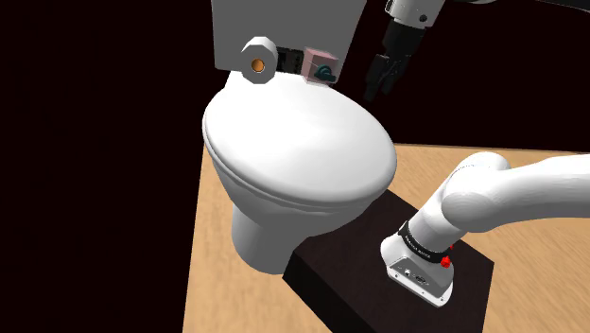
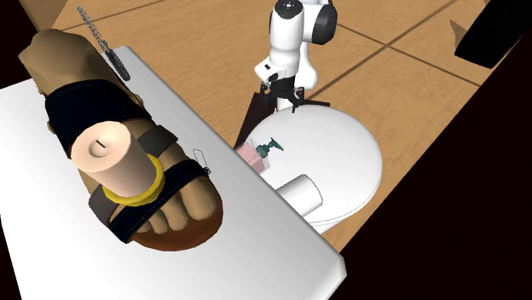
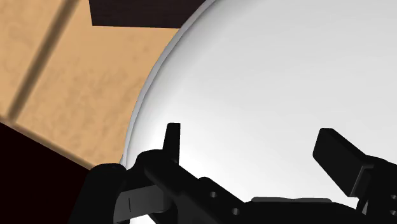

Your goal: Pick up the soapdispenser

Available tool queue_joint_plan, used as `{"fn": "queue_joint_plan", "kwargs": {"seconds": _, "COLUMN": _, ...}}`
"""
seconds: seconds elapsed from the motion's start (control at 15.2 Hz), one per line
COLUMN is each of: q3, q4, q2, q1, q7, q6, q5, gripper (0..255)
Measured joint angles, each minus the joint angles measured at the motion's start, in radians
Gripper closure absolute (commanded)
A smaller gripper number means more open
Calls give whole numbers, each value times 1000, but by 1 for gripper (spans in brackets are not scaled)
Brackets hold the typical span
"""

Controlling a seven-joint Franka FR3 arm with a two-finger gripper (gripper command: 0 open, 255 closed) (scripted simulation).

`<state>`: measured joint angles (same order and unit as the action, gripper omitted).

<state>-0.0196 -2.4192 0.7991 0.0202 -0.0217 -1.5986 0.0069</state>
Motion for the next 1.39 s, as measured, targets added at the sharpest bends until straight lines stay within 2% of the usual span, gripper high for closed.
{"fn": "queue_joint_plan", "kwargs": {"seconds": 0.13, "q3": -9, "q4": 15, "q2": -21, "q1": 5, "q7": -21, "q6": -3, "q5": 4, "gripper": 0}}
{"fn": "queue_joint_plan", "kwargs": {"seconds": 0.33, "q3": -44, "q4": 114, "q2": -143, "q1": 38, "q7": -132, "q6": -6, "q5": 17, "gripper": 0}}
{"fn": "queue_joint_plan", "kwargs": {"seconds": 0.73, "q3": -93, "q4": 389, "q2": -438, "q1": 115, "q7": -385, "q6": 24, "q5": 13, "gripper": 0}}
{"fn": "queue_joint_plan", "kwargs": {"seconds": 0.99, "q3": -111, "q4": 563, "q2": -606, "q1": 147, "q7": -553, "q6": 61, "q5": 3, "gripper": 0}}
{"fn": "queue_joint_plan", "kwargs": {"seconds": 1.19, "q3": -112, "q4": 569, "q2": -638, "q1": 151, "q7": -584, "q6": 42, "q5": 0, "gripper": 0}}
{"fn": "queue_joint_plan", "kwargs": {"seconds": 1.39, "q3": -111, "q4": 530, "q2": -637, "q1": 152, "q7": -586, "q6": 5, "q5": 0, "gripper": 0}}
